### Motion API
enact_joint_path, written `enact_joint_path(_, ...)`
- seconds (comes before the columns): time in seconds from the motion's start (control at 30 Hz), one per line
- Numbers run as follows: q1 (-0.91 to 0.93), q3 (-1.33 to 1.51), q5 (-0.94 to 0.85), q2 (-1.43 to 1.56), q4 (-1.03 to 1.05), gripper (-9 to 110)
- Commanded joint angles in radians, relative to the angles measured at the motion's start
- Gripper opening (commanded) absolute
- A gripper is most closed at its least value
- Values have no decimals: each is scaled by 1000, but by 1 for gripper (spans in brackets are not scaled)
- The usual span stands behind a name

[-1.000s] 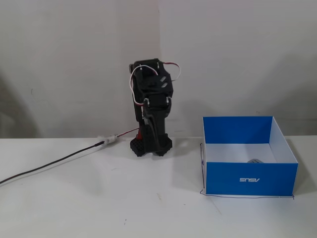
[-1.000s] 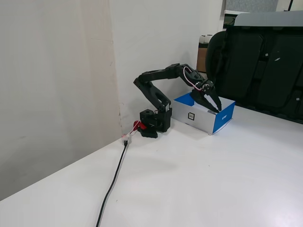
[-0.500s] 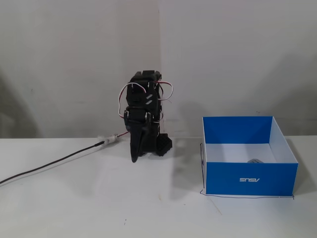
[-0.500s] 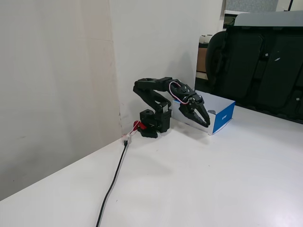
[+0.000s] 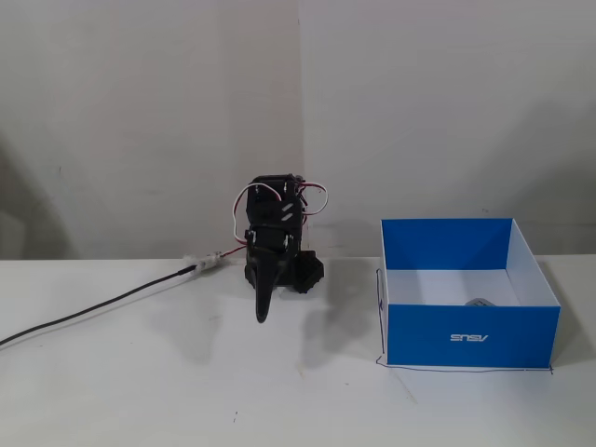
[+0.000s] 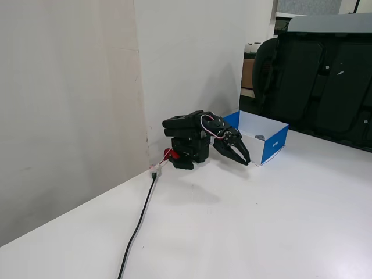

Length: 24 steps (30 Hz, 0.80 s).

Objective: Pick the gray block and keep it in the box.

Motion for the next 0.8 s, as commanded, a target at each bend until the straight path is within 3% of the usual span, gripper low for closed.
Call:
enact_joint_path(0.0,15,-15,-3,153,5,0)
enact_joint_path(0.17,26,-15,-3,153,8,4)
enact_joint_path(0.2,28,-15,-3,153,8,0)
enact_joint_path(0.77,28,-15,-3,153,8,0)
